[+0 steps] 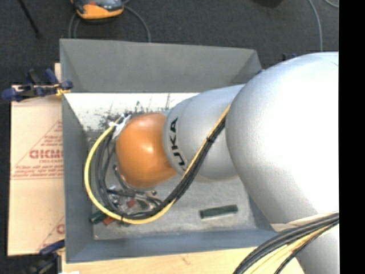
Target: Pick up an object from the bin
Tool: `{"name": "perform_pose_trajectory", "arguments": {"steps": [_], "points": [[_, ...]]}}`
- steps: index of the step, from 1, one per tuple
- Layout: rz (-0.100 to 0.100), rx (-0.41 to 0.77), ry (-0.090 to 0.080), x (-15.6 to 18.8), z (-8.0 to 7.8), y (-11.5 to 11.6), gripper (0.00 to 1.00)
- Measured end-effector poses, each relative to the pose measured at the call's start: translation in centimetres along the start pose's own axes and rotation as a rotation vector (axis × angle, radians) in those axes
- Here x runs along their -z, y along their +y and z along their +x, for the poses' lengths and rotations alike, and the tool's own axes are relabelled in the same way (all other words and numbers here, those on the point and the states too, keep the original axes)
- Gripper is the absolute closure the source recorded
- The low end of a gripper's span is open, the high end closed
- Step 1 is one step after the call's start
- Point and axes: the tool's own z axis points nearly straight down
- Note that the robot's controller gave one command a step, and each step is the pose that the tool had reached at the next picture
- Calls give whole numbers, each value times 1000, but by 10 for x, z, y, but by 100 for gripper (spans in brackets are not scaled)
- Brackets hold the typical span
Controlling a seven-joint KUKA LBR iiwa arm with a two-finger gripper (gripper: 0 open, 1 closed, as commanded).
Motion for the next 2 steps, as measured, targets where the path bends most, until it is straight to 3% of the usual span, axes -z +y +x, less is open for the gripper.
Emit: {"name": "perform_pose_trajectory", "arguments": {"steps": [2], "points": [[0,-1,0,1,0,0,100]]}}
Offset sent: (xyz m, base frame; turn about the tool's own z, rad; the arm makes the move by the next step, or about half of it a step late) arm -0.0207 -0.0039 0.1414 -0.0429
